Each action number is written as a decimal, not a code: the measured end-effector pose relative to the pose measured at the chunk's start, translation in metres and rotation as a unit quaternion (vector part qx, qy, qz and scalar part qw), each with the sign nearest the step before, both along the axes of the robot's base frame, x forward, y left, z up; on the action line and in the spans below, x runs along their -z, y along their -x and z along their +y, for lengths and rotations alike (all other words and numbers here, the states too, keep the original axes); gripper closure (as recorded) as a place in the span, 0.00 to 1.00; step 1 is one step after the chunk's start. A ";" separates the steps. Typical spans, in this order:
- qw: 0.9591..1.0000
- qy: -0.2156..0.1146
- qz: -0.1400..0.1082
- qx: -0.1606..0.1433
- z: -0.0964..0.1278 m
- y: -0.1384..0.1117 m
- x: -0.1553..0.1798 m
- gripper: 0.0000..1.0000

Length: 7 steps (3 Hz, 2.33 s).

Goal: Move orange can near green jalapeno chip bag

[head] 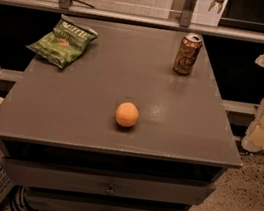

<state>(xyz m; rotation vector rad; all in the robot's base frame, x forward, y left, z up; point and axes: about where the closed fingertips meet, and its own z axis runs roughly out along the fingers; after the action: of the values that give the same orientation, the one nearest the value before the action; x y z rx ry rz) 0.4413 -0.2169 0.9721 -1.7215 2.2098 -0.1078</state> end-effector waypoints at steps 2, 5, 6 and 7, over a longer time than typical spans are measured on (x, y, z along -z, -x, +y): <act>0.998 -0.045 -0.038 -0.001 0.001 -0.049 0.051 0.00; 0.988 -0.109 -0.094 0.055 0.002 -0.156 0.096 0.00; 0.962 -0.215 -0.120 0.121 0.000 -0.208 0.093 0.00; 0.958 -0.229 -0.120 0.125 0.004 -0.214 0.094 0.00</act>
Offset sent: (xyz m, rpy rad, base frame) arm 0.0950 0.0010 -0.0871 0.1486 -0.1416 -0.0083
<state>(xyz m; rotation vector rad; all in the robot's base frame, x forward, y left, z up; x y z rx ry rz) 0.6552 -0.2131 0.8778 -1.1168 2.0563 0.1222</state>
